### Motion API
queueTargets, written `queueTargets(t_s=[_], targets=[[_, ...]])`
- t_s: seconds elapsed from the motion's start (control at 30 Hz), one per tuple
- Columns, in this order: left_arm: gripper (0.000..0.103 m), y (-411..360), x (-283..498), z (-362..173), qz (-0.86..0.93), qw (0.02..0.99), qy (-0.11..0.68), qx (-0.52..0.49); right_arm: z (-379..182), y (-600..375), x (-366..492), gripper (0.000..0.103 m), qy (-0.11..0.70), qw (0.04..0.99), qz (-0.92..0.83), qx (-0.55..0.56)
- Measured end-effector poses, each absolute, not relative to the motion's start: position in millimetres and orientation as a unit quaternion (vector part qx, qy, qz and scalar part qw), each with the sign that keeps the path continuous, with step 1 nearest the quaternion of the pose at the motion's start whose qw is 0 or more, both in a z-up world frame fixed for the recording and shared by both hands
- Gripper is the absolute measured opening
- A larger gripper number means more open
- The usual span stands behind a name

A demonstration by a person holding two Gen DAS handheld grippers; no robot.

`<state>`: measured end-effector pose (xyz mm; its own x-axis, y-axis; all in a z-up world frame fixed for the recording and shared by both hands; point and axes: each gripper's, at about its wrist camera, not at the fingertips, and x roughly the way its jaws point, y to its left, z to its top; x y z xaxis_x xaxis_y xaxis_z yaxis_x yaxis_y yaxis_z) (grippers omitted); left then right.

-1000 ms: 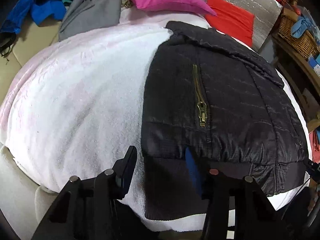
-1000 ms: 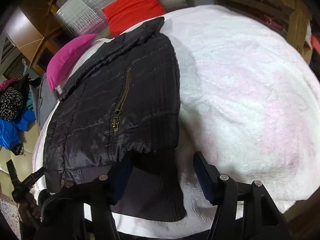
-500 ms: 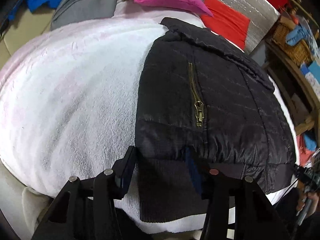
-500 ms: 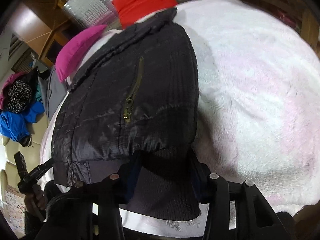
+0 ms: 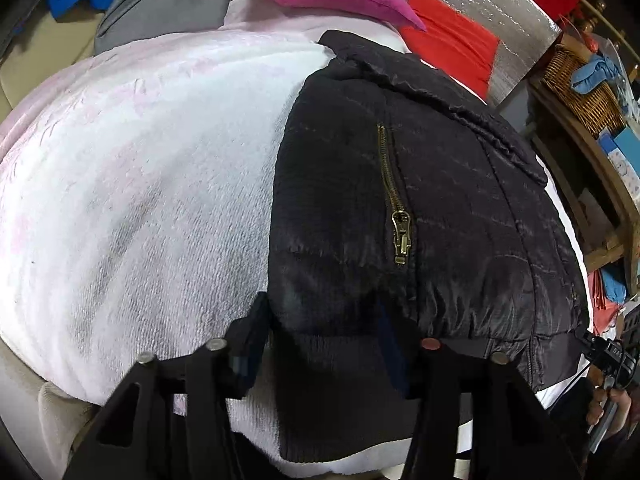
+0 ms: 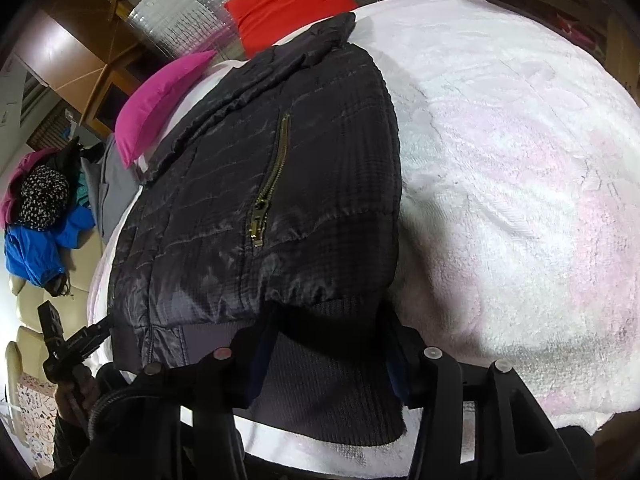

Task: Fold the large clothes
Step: 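Grasp the jacket's ribbed hem with both tools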

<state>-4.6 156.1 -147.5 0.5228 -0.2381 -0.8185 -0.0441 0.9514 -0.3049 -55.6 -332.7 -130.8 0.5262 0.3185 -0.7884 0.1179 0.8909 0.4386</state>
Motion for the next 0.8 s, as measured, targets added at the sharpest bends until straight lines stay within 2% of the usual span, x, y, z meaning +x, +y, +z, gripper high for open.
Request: queueTargets(t_s=[0.03,0.07,0.1,0.2,0.3,0.4,0.47,0.53,0.57,0.6,0.63,0.7,0.73,0.77,0.8], targets=[[0.035,156,-5,-146,-0.054,0.862,0.485,-0.141,-131,-331,-55,0.040,0.485,0.843,0.059,0.223],[0.023,155,-5,-145,-0.056,0.862,0.484,-0.139,-131,-332,-55,0.030,0.486,0.842,0.063,0.227],[0.017,156,-7,-141,-0.062,0.863,0.480,-0.144,-130,-334,-56,0.019,0.485,0.840,0.066,0.234],[0.015,158,-17,-115,-0.076,0.874,0.454,-0.158,-115,-339,-63,0.010,0.470,0.839,0.090,0.260],[0.015,156,-31,-93,-0.093,0.884,0.432,-0.154,-99,-343,-75,0.009,0.458,0.841,0.107,0.268],[0.017,155,-25,-117,-0.090,0.871,0.460,-0.149,-118,-352,-74,0.010,0.477,0.826,0.099,0.284],[0.021,156,-17,-134,-0.077,0.859,0.483,-0.151,-130,-353,-70,0.014,0.484,0.816,0.103,0.300],[0.023,159,-14,-137,-0.077,0.858,0.477,-0.171,-127,-353,-68,0.024,0.473,0.822,0.101,0.302],[0.031,160,-12,-136,-0.077,0.860,0.474,-0.172,-125,-353,-66,0.038,0.465,0.826,0.104,0.303],[0.047,159,-11,-136,-0.079,0.862,0.471,-0.170,-125,-353,-65,0.054,0.461,0.827,0.105,0.305],[0.053,158,-9,-137,-0.083,0.861,0.473,-0.167,-126,-353,-63,0.060,0.458,0.827,0.106,0.309],[0.056,154,-7,-140,-0.089,0.857,0.480,-0.163,-134,-349,-56,0.062,0.468,0.820,0.106,0.312],[0.056,151,-6,-142,-0.082,0.860,0.479,-0.153,-139,-347,-53,0.057,0.475,0.814,0.108,0.316],[0.034,151,-7,-140,-0.076,0.863,0.478,-0.146,-141,-345,-51,0.034,0.479,0.811,0.106,0.318],[0.023,151,-6,-139,-0.066,0.865,0.479,-0.134,-141,-344,-51,0.022,0.480,0.808,0.112,0.322]])
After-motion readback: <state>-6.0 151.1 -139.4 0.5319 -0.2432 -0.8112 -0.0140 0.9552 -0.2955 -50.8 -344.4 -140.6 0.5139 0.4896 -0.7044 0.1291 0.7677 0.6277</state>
